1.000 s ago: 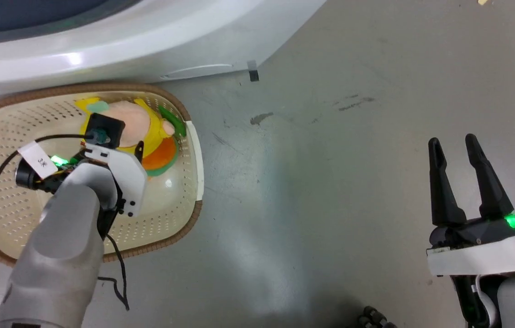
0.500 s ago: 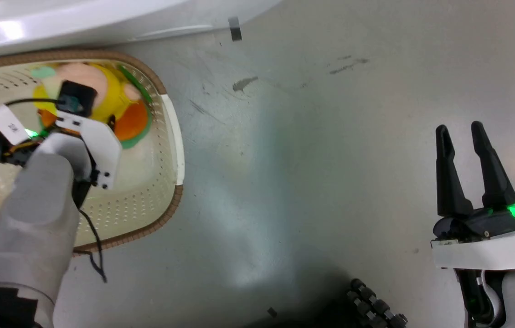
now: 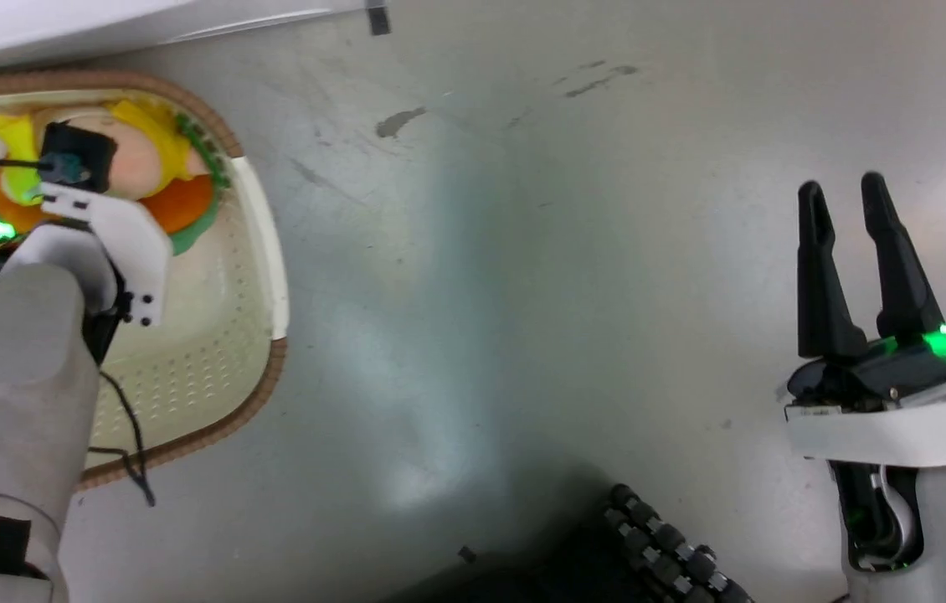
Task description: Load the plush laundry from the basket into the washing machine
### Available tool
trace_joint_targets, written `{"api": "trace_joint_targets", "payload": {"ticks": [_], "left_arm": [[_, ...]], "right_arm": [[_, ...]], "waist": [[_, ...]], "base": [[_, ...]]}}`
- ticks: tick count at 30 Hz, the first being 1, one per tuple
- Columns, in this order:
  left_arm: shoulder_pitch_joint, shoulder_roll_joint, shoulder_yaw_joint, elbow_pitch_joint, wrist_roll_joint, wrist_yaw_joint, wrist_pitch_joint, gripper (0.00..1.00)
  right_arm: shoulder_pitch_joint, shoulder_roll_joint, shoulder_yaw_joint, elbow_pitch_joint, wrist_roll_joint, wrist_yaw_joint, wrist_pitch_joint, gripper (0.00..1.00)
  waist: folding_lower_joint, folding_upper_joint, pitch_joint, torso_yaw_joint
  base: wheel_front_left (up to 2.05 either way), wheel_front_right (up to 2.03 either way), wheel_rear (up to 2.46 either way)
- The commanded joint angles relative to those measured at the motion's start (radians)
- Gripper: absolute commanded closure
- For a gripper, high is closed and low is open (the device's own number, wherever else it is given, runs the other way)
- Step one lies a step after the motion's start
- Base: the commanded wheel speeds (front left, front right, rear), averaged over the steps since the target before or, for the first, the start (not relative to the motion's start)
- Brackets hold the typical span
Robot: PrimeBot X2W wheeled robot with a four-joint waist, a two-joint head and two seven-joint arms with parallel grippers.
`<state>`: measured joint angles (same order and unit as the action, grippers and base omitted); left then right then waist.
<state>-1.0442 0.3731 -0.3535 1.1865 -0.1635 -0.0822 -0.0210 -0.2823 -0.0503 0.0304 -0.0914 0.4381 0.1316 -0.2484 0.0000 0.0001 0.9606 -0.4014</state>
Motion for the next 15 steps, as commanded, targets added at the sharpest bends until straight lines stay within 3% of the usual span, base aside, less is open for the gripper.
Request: {"api": "trace_joint_targets", "payload": {"ticks": [1,5,15], "left_arm": [[-0.001,0.018,-0.008,0.044,-0.011,0.002,-0.01,1.0],[0.056,0.014,0.004,0.068,-0.042,0.008,-0.07,1.0],[0.257,-0.093,0.005,0.073,-0.092,-0.012,-0.214,1.0]], "right_arm": [[-0.027,0.0,0.004,0.005,0.016,-0.001,-0.01,0.0],[-0.039,0.0,0.008,0.021,0.002,-0.001,-0.013,0.0],[0.025,0.0,-0.039,0.069,-0.137,-0.001,-0.013,0.0]], "waist": [[0.0,-0.0001,-0.006,-0.021],[0.0,-0.0001,-0.077,-0.017],[0.0,-0.0001,-0.381,0.106]], "base": [[0.0,0.0,0.0],[0.0,0.0,0.0],[0.0,0.0,0.0]]}}
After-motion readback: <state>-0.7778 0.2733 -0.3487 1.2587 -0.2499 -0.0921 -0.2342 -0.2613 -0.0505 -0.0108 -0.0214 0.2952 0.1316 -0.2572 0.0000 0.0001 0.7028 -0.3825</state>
